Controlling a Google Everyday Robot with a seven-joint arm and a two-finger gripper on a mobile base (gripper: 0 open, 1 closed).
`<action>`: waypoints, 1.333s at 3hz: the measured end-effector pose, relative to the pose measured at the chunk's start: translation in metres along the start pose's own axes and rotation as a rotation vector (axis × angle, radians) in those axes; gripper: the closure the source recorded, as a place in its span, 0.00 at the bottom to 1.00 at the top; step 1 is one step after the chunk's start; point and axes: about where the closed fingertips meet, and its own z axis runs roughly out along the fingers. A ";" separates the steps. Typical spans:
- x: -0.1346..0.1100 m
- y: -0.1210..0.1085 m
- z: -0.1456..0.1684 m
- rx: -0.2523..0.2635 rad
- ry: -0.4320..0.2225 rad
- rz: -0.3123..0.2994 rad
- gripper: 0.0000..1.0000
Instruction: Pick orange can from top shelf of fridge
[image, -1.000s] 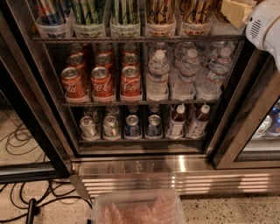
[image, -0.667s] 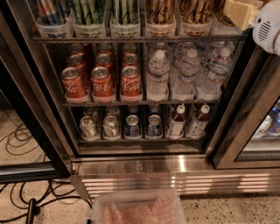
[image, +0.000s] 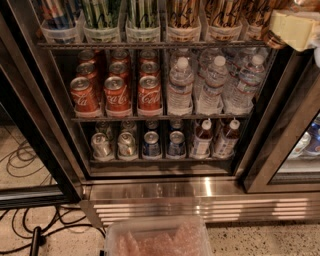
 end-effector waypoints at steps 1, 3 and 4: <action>0.011 0.017 -0.017 -0.074 0.057 -0.018 1.00; 0.040 0.018 -0.048 -0.258 0.255 -0.057 1.00; 0.044 0.033 -0.057 -0.395 0.305 -0.057 1.00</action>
Offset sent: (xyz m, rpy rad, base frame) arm -0.0753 0.0118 -0.0782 -0.1898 0.4269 0.3660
